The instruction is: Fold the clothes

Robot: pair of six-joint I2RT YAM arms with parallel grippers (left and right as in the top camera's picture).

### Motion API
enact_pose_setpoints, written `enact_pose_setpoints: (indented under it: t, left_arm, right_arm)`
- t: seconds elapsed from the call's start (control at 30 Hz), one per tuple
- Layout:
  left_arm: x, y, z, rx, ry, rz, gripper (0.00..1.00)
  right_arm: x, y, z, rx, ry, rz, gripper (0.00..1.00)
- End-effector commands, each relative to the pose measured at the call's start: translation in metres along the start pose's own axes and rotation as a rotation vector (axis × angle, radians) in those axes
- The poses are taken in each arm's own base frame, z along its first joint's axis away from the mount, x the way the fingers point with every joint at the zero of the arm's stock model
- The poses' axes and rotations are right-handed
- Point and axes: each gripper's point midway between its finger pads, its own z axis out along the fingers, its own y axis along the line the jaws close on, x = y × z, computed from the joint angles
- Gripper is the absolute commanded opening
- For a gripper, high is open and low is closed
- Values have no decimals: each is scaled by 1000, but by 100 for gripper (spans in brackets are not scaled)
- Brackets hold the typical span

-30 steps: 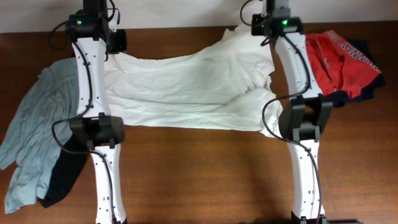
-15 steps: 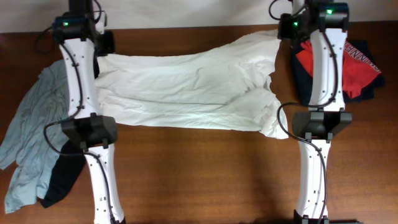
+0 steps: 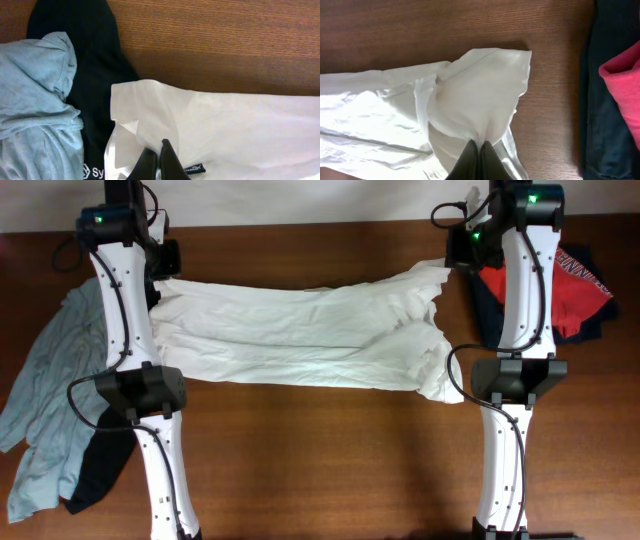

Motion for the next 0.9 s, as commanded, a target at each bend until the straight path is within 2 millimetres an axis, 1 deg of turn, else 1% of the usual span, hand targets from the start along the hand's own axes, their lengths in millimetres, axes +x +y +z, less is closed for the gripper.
enact_pose_setpoints:
  t: [0.0,0.2,0.3,0.37,0.53,0.6,0.63,0.67,0.73,0.8,0.87]
  left_arm:
    - [-3,6,-17,-29,-19,21,0]
    - [12,6,2,-26,59,20,0]
    - [19,11,11,-43,96,18,0]
    - [24,12,18,-42,122,14,0]
    - [28,16,27,-46,143,9,2]
    - [29,19,26,-59,144,9,11]
    - [29,21,26,-70,146,9,16]
    - [29,23,26,-77,147,8,21]
    - [30,24,26,-77,148,6,33]
    - [31,26,26,-78,153,2,40]
    - [33,27,25,-77,161,-1,42]
  right_arm:
    - [1,4,-9,-10,-2,-11,4]
    - [11,-4,5,6,58,3,4]
    - [21,-8,18,10,114,-4,4]
    - [31,-19,30,50,172,9,4]
    - [48,-31,45,90,252,14,5]
    - [54,-33,50,89,281,6,17]
    - [57,-34,52,89,295,10,26]
    - [60,-35,55,89,311,13,33]
    - [64,-36,58,89,330,15,43]
    - [66,-36,60,89,337,17,47]
    - [66,-37,59,89,337,10,50]
